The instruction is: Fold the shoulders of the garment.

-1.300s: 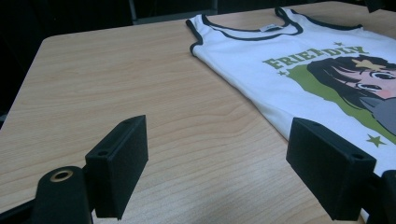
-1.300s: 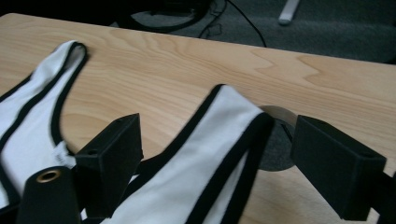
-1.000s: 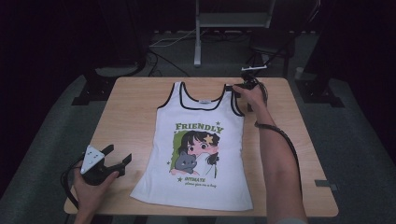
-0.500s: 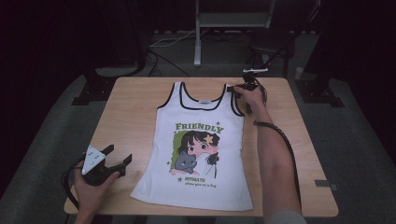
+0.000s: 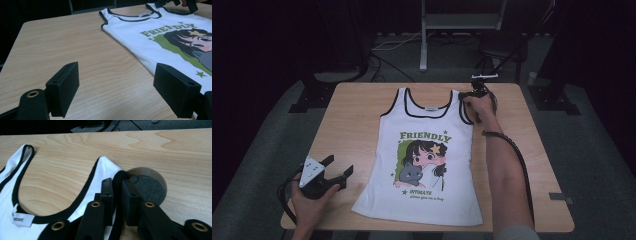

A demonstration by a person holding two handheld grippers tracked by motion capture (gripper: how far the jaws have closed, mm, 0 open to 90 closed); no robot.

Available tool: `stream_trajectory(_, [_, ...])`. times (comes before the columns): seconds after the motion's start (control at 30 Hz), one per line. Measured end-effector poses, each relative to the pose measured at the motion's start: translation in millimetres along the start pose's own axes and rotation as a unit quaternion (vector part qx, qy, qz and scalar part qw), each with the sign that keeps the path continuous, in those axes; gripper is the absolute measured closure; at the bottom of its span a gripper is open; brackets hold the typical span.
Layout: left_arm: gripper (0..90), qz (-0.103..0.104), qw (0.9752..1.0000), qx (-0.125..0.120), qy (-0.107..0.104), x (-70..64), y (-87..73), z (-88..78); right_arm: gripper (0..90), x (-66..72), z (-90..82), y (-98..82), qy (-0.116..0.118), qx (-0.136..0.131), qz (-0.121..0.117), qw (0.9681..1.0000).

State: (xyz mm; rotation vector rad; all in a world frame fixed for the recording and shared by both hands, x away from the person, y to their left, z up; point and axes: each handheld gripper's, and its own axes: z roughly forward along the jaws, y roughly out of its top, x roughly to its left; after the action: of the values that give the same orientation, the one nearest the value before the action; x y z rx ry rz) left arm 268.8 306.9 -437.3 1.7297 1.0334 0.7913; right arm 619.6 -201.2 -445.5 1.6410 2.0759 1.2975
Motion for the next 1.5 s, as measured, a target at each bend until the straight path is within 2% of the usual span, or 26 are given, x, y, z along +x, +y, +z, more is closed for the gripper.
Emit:
stream_trajectory(0.17, [20.5, 0.000, 1.0000, -0.002, 0.000, -0.1, -0.2, -0.4, 83.3, 10.1, -8.4, 0.8, 0.008, -0.015, -0.019, 0.9997])
stream_trajectory(0.3, [20.5, 0.000, 1.0000, -0.003, 0.000, -0.3, -0.3, -0.7, 83.2, 23.2, -18.8, 1.4, 0.023, -0.034, -0.044, 0.9982])
stream_trajectory(0.57, [20.5, 0.003, 1.0000, -0.004, 0.001, -1.1, -0.4, -1.0, 82.8, 49.3, -43.5, -7.4, 0.044, -0.064, -0.100, 0.9920])
stream_trajectory(0.67, [20.5, 0.002, 1.0000, -0.004, 0.002, -1.1, -0.4, -0.9, 82.6, 57.7, -50.1, -12.1, 0.047, -0.061, -0.123, 0.9895])
stream_trajectory(0.77, [20.5, 0.004, 1.0000, -0.002, 0.002, -1.0, -0.3, -1.0, 82.5, 68.5, -56.7, -18.1, 0.052, -0.060, -0.149, 0.9856])
stream_trajectory(0.9, [20.5, 0.004, 1.0000, -0.001, 0.003, -1.3, -0.3, -0.8, 82.5, 81.7, -62.4, -26.7, 0.054, -0.042, -0.187, 0.9799])
stream_trajectory(1.07, [20.5, 0.004, 1.0000, -0.001, 0.003, -0.7, -0.3, -1.1, 82.4, 95.1, -69.8, -37.1, 0.054, -0.019, -0.243, 0.9683])
stream_trajectory(1.23, [20.5, 0.011, 0.9999, 0.002, 0.005, -1.4, -0.2, -0.9, 82.5, 108.0, -74.2, -46.8, 0.065, 0.000, -0.274, 0.9595])
stream_trajectory(1.3, [20.5, 0.008, 1.0000, -0.001, 0.005, -1.6, -0.2, -0.9, 82.5, 111.3, -74.5, -51.3, 0.062, 0.008, -0.291, 0.9548])
stream_trajectory(1.5, [20.5, 0.009, 1.0000, 0.001, 0.005, -1.4, -0.1, -0.7, 81.1, 116.3, -77.1, -70.0, 0.068, 0.022, -0.310, 0.9481])
